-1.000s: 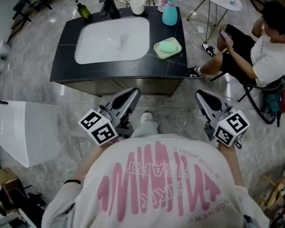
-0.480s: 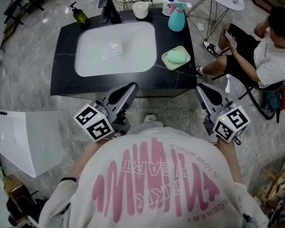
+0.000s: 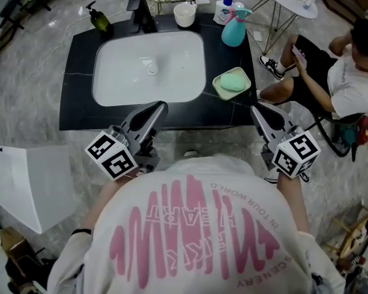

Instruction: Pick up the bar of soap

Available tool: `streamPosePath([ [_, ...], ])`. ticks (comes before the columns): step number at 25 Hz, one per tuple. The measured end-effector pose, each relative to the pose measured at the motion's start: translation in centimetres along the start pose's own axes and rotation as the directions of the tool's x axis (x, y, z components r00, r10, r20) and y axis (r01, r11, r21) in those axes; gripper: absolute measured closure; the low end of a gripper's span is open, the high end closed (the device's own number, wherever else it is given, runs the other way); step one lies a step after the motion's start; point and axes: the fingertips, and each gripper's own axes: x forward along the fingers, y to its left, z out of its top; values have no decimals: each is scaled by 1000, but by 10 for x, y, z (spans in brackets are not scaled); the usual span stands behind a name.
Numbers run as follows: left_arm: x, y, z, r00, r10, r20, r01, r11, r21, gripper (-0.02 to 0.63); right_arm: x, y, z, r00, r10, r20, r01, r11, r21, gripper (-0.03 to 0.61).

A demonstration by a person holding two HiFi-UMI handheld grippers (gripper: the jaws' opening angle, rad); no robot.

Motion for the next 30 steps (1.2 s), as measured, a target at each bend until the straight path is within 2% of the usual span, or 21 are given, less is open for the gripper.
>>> streamPosePath([
  [7,-2,14,-4,997,78,21,-77,996,-33,603,21,-13,-3,993,77,-86,-78,997,-13,565],
  [10,-6,14,1,986,148,72,-145,988,-45,603,35,-22,-3,980,143,-141,-148,989,-26,560],
  [12,-10,12,3,975,196,104,-191,980,-56,603,45,-26,-5,964,194,-184,-205,978,-39,527],
  [17,-24,6,-4,932,325,159,-312,944,-103,603,75,-36,-13,911,274,-310,-324,937,-126,418],
  [19,-31,3,-3,915,363,176,-348,931,-111,603,86,-42,-22,893,255,-371,-340,922,-184,337],
  [20,-35,2,-4,906,383,179,-368,923,-111,603,91,-47,-28,884,234,-405,-344,912,-224,322],
  [22,-44,-2,-10,880,437,187,-421,899,-118,603,103,-54,-40,856,202,-476,-372,879,-297,311],
  [25,-60,-6,-14,832,510,215,-489,860,-149,603,120,-60,-51,813,192,-550,-421,847,-326,297],
  [27,-64,-9,-13,815,532,229,-510,847,-152,603,127,-64,-57,789,179,-588,-432,842,-323,291],
  [30,-64,-14,-13,803,547,235,-529,837,-142,603,131,-71,-71,729,135,-671,-463,820,-338,290],
])
